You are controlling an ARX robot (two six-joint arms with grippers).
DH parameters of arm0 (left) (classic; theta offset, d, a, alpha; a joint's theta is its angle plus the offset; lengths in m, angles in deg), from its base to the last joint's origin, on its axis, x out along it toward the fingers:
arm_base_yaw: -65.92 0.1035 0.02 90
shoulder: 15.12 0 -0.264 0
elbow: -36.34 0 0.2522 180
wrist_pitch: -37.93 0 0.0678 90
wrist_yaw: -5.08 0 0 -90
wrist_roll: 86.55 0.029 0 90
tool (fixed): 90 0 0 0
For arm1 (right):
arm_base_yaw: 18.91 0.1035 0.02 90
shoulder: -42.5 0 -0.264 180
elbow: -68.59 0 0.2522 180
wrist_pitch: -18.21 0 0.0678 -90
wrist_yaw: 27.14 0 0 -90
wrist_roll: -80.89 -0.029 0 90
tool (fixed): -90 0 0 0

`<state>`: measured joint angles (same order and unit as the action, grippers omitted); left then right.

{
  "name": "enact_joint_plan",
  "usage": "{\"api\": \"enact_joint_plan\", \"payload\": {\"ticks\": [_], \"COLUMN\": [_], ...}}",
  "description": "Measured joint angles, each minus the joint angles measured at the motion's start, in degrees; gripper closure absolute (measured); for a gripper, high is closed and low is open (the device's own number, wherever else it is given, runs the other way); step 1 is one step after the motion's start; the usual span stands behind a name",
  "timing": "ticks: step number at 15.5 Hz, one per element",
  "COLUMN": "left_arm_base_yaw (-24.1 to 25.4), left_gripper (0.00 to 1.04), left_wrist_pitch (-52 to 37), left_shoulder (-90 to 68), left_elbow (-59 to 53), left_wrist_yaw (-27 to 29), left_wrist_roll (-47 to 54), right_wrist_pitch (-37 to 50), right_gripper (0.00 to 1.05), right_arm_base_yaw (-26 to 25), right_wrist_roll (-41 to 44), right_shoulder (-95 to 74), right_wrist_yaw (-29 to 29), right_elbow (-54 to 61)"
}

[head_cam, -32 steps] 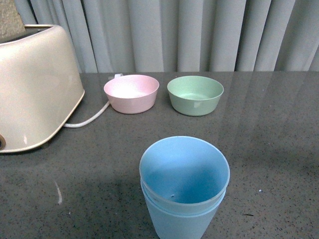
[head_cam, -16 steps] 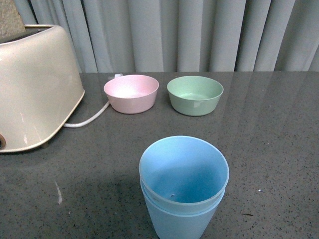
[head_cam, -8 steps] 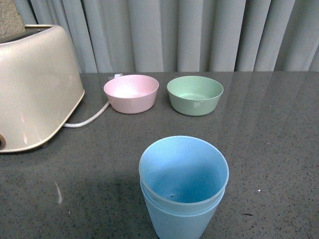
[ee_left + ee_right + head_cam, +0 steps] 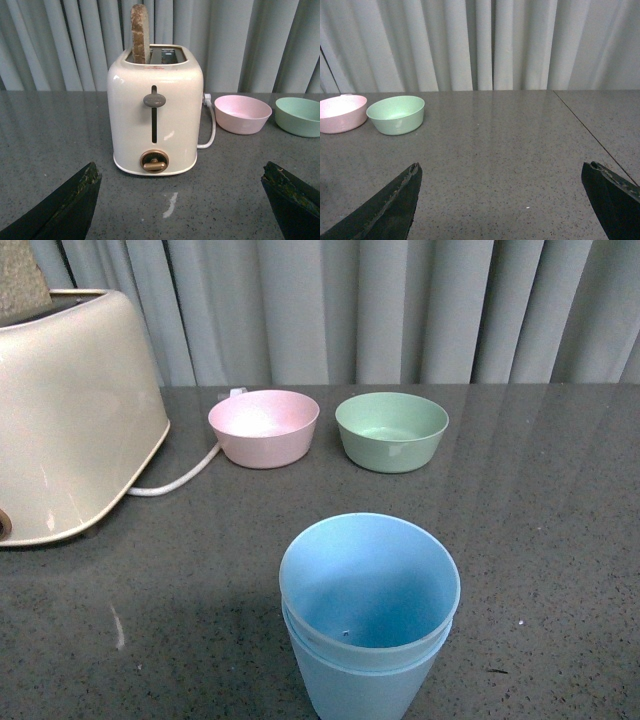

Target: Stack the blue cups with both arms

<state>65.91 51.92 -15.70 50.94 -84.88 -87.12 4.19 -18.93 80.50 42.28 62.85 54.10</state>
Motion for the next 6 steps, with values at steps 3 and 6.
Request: {"api": "enact_joint_plan", "payload": {"ticks": [3,6], "left_arm_base_yaw": [0.0,0.0], "left_gripper": [0.07,0.07], "left_wrist_pitch": [-0.02,-0.02], "left_shoulder": [0.0,0.0], "left_elbow": [0.0,0.0], "left_wrist_yaw": [0.0,0.0], "left_wrist_roll": [0.02,0.02], "right_wrist_pitch": [0.0,0.0], "right_gripper": [0.07,0.07], "right_arm_base_yaw": [0.0,0.0], "right_wrist_roll": [0.0,0.0], "right_shoulder": [0.0,0.0], "right_wrist_yaw": [-0.02,0.0], "right_elbow": [0.0,0.0]}}
